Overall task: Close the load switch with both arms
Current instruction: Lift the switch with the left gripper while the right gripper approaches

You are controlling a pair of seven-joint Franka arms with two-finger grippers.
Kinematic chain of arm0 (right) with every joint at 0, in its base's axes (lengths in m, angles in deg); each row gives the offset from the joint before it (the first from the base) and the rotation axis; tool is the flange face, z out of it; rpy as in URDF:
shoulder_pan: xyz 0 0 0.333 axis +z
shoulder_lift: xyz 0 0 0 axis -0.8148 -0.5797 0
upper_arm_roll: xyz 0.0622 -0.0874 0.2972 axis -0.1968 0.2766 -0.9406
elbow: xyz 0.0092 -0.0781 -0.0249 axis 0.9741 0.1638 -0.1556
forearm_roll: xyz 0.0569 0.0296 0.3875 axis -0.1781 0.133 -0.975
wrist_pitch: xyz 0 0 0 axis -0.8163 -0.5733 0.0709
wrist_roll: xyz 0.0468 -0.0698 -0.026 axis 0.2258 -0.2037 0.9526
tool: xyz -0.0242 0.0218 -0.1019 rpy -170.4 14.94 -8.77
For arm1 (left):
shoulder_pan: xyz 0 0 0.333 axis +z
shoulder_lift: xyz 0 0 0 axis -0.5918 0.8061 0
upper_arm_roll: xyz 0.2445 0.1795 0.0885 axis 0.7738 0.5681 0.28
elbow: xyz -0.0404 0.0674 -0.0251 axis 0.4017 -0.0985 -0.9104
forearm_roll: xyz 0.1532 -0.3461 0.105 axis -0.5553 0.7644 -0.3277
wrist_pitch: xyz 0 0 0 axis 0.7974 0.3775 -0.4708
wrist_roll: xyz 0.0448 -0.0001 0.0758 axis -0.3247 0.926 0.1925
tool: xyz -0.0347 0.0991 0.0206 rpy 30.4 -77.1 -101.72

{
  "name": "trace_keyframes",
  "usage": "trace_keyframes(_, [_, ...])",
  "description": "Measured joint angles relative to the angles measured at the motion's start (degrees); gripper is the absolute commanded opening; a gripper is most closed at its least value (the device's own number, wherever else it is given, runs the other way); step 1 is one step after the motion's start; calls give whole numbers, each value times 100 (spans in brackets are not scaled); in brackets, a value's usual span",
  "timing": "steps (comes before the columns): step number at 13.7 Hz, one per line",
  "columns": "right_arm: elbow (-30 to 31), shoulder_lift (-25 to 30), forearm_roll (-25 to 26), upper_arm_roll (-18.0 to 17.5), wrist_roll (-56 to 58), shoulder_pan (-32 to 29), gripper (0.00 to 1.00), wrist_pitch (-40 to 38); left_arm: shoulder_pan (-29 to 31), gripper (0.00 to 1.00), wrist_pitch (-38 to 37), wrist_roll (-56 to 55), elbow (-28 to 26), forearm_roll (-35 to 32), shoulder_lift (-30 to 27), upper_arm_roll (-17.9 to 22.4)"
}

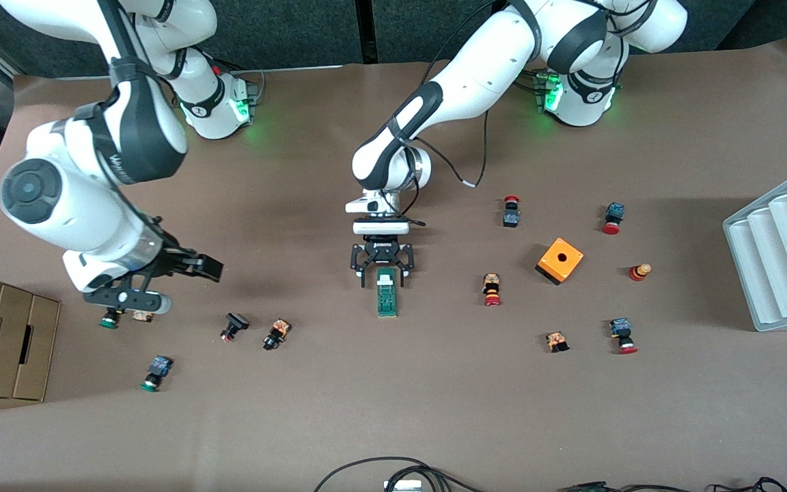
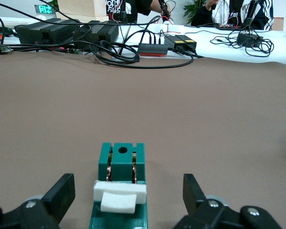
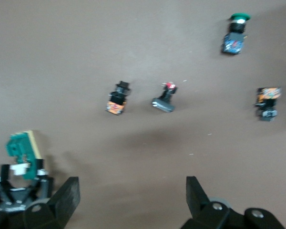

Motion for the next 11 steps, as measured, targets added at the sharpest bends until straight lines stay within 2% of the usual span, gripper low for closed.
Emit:
trace_keyframes(6, [-1, -408, -701, -5, -1902, 664, 99, 947, -12, 100, -184, 0, -10, -117, 120, -94])
trace_keyframes(8, [-2, -563, -1005, -8, -2772, 917, 99, 1348, -13, 100, -359, 0, -11, -129, 136, -166])
trace_keyframes(11, [-5, -803, -1109, -12, -4315, 1334, 99, 1796, -16, 100, -829, -1, -11, -133, 136, -381])
